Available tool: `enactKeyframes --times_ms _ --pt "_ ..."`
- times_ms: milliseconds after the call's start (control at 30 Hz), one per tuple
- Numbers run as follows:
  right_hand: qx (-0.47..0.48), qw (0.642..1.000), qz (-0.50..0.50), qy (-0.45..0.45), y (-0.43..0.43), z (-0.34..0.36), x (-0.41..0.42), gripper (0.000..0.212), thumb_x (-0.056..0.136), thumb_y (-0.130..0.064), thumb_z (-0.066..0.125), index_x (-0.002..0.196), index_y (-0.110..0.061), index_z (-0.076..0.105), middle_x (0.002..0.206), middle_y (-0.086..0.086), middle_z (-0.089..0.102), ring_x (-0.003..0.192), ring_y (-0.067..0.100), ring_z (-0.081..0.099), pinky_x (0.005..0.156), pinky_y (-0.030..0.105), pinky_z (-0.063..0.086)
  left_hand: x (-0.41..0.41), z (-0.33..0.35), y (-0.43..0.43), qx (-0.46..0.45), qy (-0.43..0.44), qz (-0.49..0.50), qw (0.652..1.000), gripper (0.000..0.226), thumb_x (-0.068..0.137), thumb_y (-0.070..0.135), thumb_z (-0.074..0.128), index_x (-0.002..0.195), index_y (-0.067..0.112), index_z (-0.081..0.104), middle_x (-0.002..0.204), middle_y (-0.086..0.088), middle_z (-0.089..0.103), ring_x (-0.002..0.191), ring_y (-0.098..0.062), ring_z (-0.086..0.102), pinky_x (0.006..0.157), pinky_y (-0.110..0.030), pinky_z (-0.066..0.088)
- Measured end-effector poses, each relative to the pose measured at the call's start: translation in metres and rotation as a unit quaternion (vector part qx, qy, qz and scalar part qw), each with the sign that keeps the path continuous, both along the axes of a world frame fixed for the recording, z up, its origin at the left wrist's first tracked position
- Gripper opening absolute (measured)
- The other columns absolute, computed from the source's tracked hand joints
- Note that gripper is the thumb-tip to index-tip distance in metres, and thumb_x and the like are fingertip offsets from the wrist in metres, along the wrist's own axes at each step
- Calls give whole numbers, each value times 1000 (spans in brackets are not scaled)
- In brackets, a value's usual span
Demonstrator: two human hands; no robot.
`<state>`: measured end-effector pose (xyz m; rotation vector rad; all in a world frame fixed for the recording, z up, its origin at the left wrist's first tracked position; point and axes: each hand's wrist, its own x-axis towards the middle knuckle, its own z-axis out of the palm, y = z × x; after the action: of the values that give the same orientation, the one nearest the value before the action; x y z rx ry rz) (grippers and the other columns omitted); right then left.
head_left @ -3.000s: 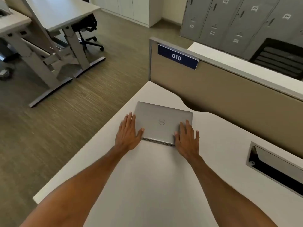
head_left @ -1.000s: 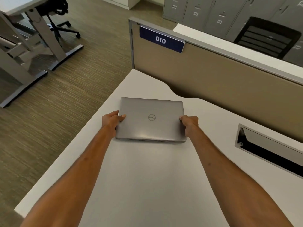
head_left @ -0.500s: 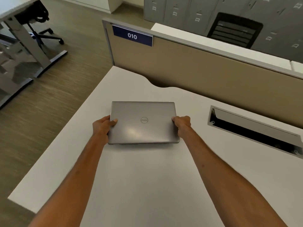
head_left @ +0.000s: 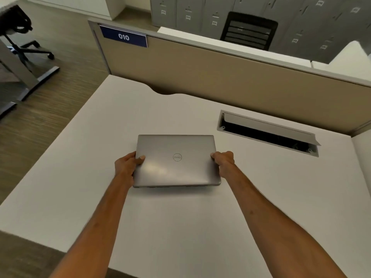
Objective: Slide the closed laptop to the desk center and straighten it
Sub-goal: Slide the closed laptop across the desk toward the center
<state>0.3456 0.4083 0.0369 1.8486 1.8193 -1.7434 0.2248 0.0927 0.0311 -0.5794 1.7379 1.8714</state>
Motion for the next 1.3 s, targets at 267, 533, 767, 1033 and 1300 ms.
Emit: enactKeyframes --times_ms 267,533,767,1033,1300 --pt "2 999 -34 -7 27 -11 97 41 86 -12 77 120 1 57 121 20 68 101 32 65 74 33 49 75 -11 32 -10 -1 -36 999 57 83 3 87 139 5 71 126 -16 78 115 -39 75 104 -53 60" --pt "14 998 -66 -16 51 -22 186 31 87 -10 75 112 4 64 119 22 70 90 30 61 78 33 49 139 -14 68 -12 -6 -69 998 56 83 2 88 137 6 72 123 -14 79 110 -34 76 101 -46 61" --pt "39 996 -64 -37 64 -19 238 16 88 -7 72 100 0 64 95 15 64 79 26 58 78 33 54 183 -20 90 -25 -12 -80 996 56 83 2 88 137 6 72 123 -13 79 99 -28 76 88 -36 60" --pt "65 993 -63 -72 67 -19 266 6 85 -4 67 85 -3 62 83 15 64 62 24 53 61 29 43 203 -25 98 -92 -14 -108 990 53 79 5 91 129 12 79 114 -7 83 104 -31 79 100 -48 63" --pt "110 988 -74 -74 57 -19 270 7 85 -4 69 84 2 71 78 14 72 76 32 68 75 36 57 210 -30 104 -164 7 -131 978 42 79 12 90 120 19 82 108 -1 83 104 -30 78 102 -48 62"
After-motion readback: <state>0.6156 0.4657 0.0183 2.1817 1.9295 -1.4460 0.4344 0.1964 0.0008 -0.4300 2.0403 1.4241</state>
